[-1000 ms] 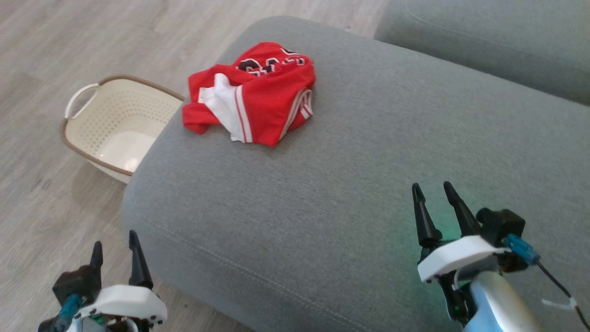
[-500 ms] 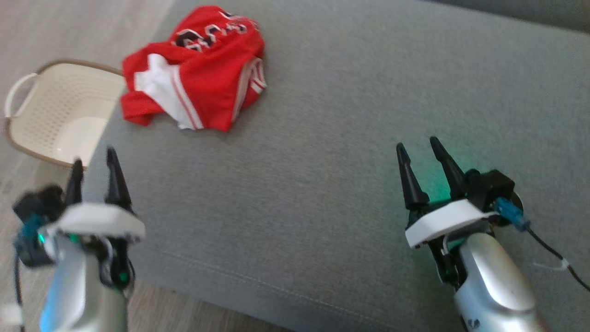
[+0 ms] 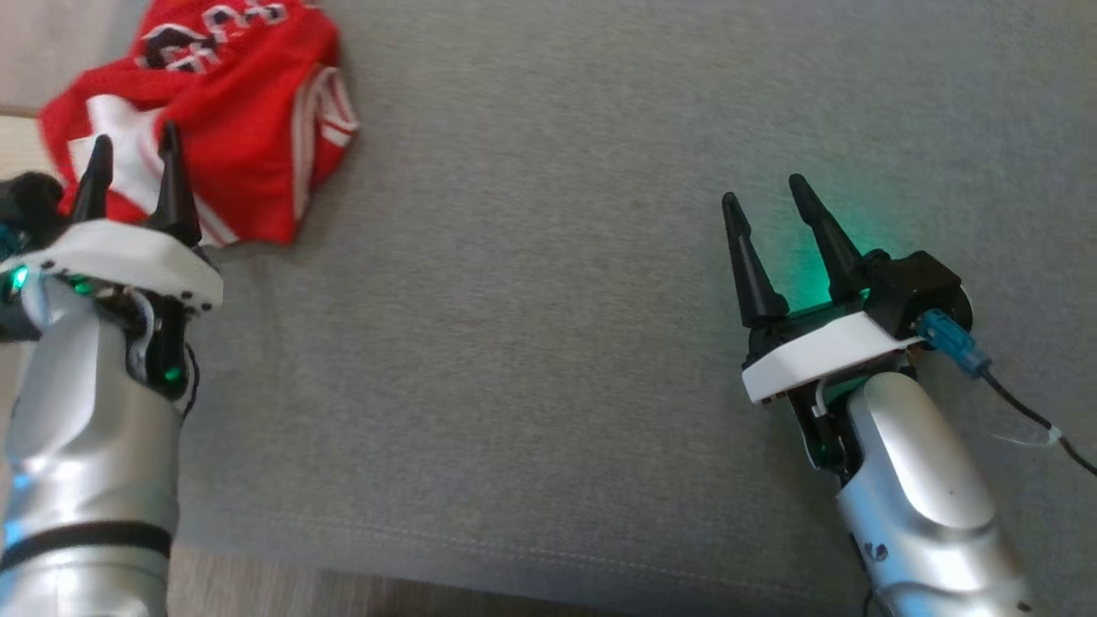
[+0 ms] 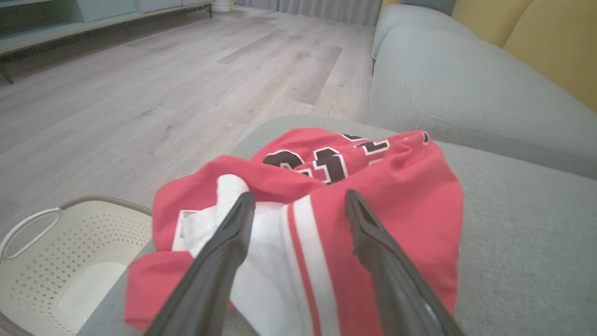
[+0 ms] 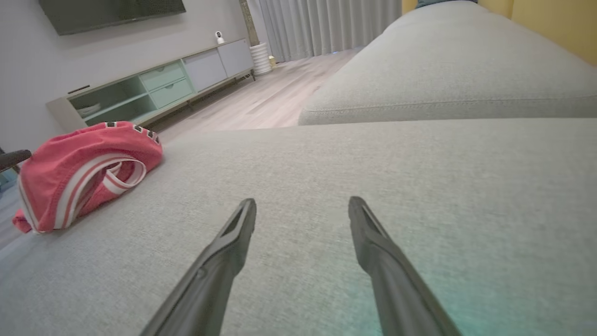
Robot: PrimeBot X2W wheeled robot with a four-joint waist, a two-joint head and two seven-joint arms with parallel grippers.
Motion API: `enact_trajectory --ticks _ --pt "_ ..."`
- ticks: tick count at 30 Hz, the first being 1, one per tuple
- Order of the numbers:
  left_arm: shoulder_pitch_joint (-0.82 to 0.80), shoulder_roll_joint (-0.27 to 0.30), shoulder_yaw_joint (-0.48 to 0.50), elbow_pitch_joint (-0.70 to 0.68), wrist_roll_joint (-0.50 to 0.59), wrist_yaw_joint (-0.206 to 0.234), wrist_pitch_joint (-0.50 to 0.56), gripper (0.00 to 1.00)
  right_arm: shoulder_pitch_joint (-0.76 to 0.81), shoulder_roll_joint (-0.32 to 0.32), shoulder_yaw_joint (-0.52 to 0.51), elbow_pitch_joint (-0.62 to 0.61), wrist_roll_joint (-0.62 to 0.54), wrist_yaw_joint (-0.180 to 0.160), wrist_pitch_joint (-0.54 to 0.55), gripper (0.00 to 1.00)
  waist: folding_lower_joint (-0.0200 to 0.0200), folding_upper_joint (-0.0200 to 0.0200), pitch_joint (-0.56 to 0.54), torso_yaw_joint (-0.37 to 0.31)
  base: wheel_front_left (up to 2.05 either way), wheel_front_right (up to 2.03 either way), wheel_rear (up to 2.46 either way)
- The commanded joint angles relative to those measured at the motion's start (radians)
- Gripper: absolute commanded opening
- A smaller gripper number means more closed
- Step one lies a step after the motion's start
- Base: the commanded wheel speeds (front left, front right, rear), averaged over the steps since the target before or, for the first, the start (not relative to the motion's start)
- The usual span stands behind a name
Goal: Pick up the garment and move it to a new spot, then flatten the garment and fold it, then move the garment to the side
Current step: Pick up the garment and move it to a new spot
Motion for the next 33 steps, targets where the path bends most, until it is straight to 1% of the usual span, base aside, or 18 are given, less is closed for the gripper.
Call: enact_trajectory --ticks 1,3,5,6,12,17,18,19,20,24,28,33 --pt "-0.044 0.069 -0.003 0.027 -0.02 -0.005 -0.005 1.0 -0.022 0.006 0.02 -0.037 -0.009 -0.001 -0.011 1.0 -0.0001 0.0 0.031 -0.038 0.0 0.0 0.0" --pt "-0.071 0.097 -0.038 0.087 -0.024 -0.005 -0.005 1.0 -0.025 0.006 0.022 -0.041 -0.007 -0.001 -0.011 1.0 -0.0001 0.0 0.038 -0.056 0.0 0.0 0.0" --pt "-0.093 0.11 -0.065 0.138 -0.043 -0.005 -0.005 1.0 -0.028 0.006 0.026 -0.044 -0.003 -0.001 -0.011 1.0 -0.0001 0.0 0.045 -0.071 0.0 0.0 0.0" --pt "-0.093 0.11 -0.065 0.138 -0.043 -0.005 -0.005 1.0 -0.028 0.006 0.026 -0.044 -0.003 -0.001 -0.011 1.0 -0.0001 0.0 0.045 -0.071 0.0 0.0 0.0" --pt "-0.133 0.123 -0.139 0.263 -0.119 -0.006 0.015 1.0 -0.033 0.006 0.021 -0.049 -0.002 -0.001 -0.011 1.0 -0.0001 0.0 0.059 -0.097 0.0 0.0 0.0" --pt "-0.149 0.132 -0.196 0.311 -0.182 -0.006 0.042 1.0 -0.037 0.006 0.021 -0.044 0.001 -0.001 -0.011 1.0 -0.0001 0.0 0.059 -0.108 0.0 0.0 0.0" --pt "-0.152 0.135 -0.206 0.318 -0.194 -0.006 0.05 0.64 -0.037 0.006 0.02 -0.043 0.003 -0.001 -0.011 1.0 -0.0001 0.0 0.059 -0.11 0.0 0.0 0.0" --pt "-0.154 0.138 -0.218 0.322 -0.204 -0.006 0.052 0.18 -0.038 0.006 0.018 -0.041 0.004 -0.001 -0.011 1.0 -0.0001 0.0 0.057 -0.111 0.0 0.0 0.0" --pt "-0.157 0.139 -0.228 0.323 -0.212 -0.006 0.051 0.0 -0.039 0.006 0.017 -0.039 0.006 -0.001 -0.011 1.0 -0.0001 0.0 0.055 -0.112 0.0 0.0 0.0" --pt "-0.173 0.153 -0.264 0.308 -0.241 -0.006 0.03 0.0 -0.039 0.006 0.009 -0.036 0.014 -0.001 -0.011 1.0 -0.0001 0.0 0.033 -0.119 0.0 0.0 0.0" --pt "-0.198 0.167 -0.325 0.245 -0.252 -0.006 0.005 0.0 -0.027 0.006 -0.001 -0.03 0.035 -0.001 -0.011 1.0 -0.0001 0.0 -0.013 -0.138 0.0 0.0 0.0" --pt "-0.209 0.143 -0.376 0.165 -0.275 -0.006 -0.004 0.0 -0.012 0.006 -0.004 -0.029 0.058 -0.001 -0.011 1.0 -0.0001 0.0 -0.058 -0.173 0.0 0.0 0.0"
